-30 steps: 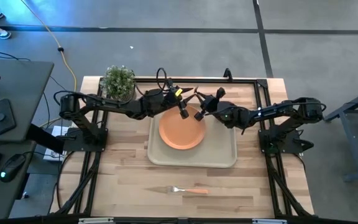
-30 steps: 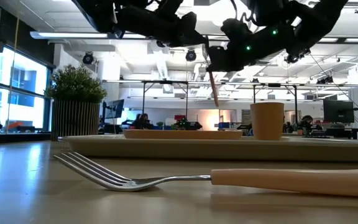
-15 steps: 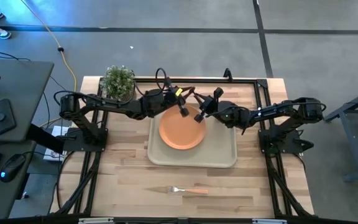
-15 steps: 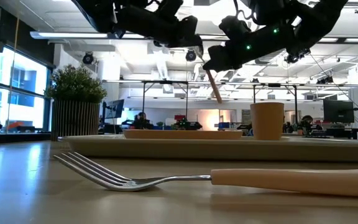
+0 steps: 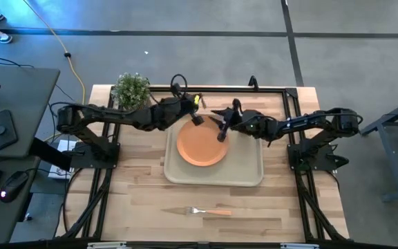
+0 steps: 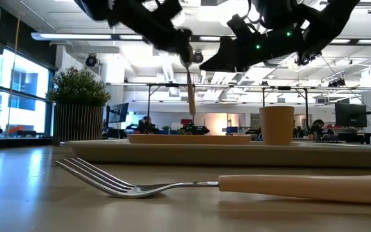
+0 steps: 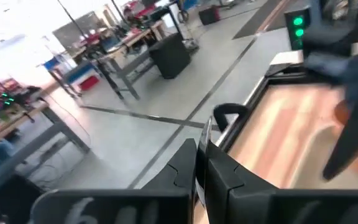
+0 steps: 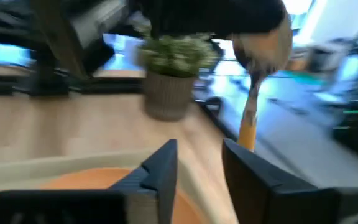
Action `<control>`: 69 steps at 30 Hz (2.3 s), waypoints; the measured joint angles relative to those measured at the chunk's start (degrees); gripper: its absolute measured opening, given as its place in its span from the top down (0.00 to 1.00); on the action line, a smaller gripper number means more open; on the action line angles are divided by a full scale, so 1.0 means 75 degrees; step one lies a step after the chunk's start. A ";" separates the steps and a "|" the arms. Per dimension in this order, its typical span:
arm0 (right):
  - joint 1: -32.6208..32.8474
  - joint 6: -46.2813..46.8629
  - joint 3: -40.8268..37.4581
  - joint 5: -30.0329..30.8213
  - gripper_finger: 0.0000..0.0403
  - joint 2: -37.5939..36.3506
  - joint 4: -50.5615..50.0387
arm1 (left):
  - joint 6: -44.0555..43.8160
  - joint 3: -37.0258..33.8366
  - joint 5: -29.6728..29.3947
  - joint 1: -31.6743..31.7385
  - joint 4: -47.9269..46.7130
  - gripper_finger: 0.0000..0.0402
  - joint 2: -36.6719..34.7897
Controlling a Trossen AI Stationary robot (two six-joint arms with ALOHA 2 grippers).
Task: Pick and place plate/cup/fork/spoon on tray
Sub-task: Put the orange spoon to the left of the orange plate on the tray
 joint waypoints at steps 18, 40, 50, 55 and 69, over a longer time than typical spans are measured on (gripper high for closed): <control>0.0583 0.0739 0.1098 -0.1060 0.64 0.2176 -0.2213 | -0.3403 -0.0001 0.4166 0.0418 -0.6441 1.00 -0.1332; 0.0511 0.0971 0.1198 -0.0687 0.64 0.1650 -0.6055 | -0.3691 0.0008 0.4415 0.0511 -0.6834 1.00 -0.2436; 0.0531 0.1049 0.1189 -0.0687 0.64 0.0205 -0.7676 | -0.3978 0.0008 0.4275 0.0520 -0.6794 1.00 -0.1568; 0.0531 0.1130 0.1189 -0.0710 0.64 -0.0336 -0.7731 | -0.4285 -0.0004 0.4271 0.0607 -0.6993 1.00 -0.1147; 0.0531 0.0653 0.1186 -0.0941 0.64 -0.0650 -0.7092 | -0.4992 0.0005 0.5142 0.1703 -0.7010 1.00 -0.0151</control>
